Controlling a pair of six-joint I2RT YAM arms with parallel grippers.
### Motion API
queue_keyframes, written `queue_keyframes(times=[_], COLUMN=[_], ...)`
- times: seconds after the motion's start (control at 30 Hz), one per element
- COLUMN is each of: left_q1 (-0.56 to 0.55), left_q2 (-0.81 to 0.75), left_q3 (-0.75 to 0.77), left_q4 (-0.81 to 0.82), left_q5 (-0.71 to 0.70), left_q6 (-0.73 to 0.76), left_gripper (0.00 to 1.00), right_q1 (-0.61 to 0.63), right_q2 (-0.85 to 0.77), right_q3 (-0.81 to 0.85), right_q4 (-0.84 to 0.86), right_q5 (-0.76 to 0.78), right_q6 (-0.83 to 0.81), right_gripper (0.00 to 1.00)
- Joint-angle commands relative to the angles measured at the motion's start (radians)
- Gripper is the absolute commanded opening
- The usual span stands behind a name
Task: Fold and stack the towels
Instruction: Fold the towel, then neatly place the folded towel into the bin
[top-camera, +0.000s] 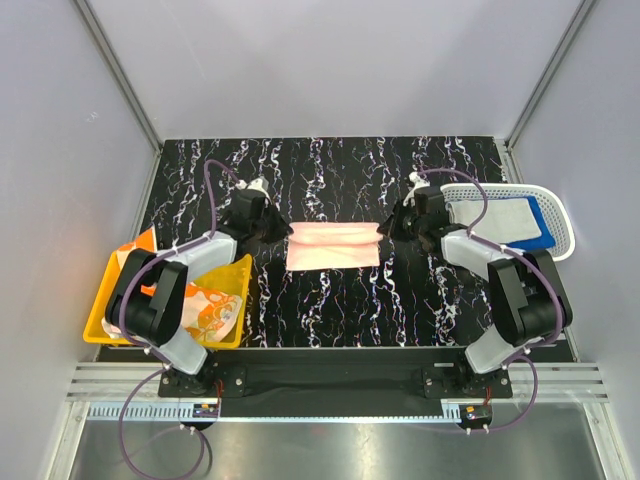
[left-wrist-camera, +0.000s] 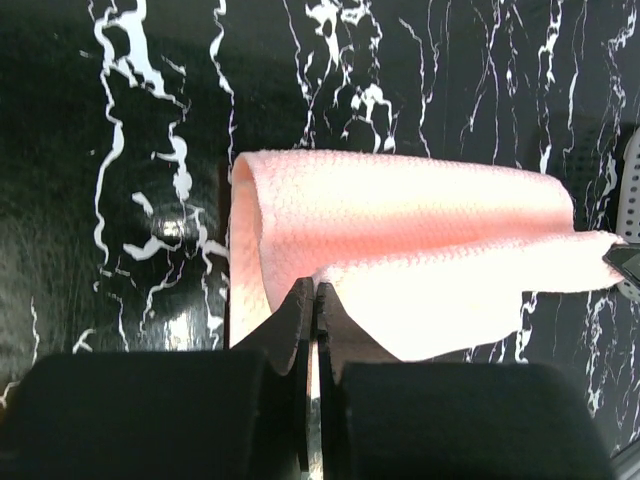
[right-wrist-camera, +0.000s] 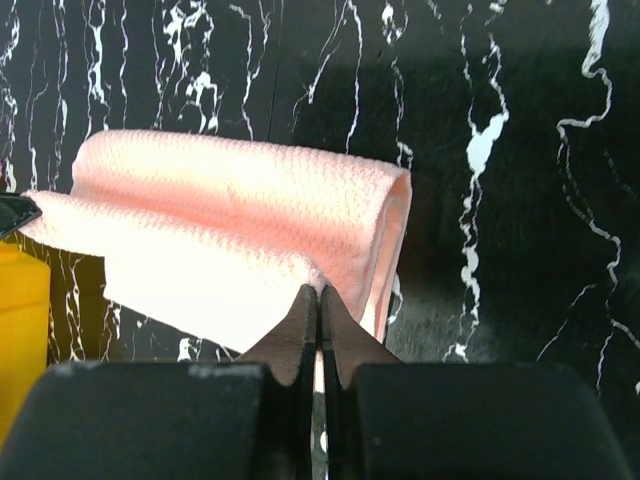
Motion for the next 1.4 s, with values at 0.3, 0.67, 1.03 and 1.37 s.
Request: queue_keyframes(times=[0.3, 0.67, 1.03, 1.37], left_q1=[-0.012, -0.015, -0.019, -0.068], left_q2=[-0.090, -0.112, -0.193, -0.158], left_q3=[-0.070, -0.130, -0.102, 0.037], left_q4=[0.059, 0.076, 0.001, -0.190], left_q5=[-0.048, -0.036, -0.020, -0.049], left_q6=[0.001, -0.001, 0.036, 0.052], left_gripper=[0.00, 0.00, 0.22, 0.18], right_q1=[0.034, 0.048, 0.051, 0.073], right_q2=[-0.108, -0.109, -0.192, -0.169], right_q3=[-0.087, -0.136, -0.136, -0.024], right_q4=[0.045, 0.071, -0.013, -0.159], right_q5=[-0.004, 0.003, 0.006, 0.036], right_q6=[0.017, 0.030, 0.042, 0.077], right_gripper=[0.00, 0.00, 0.42, 0.41])
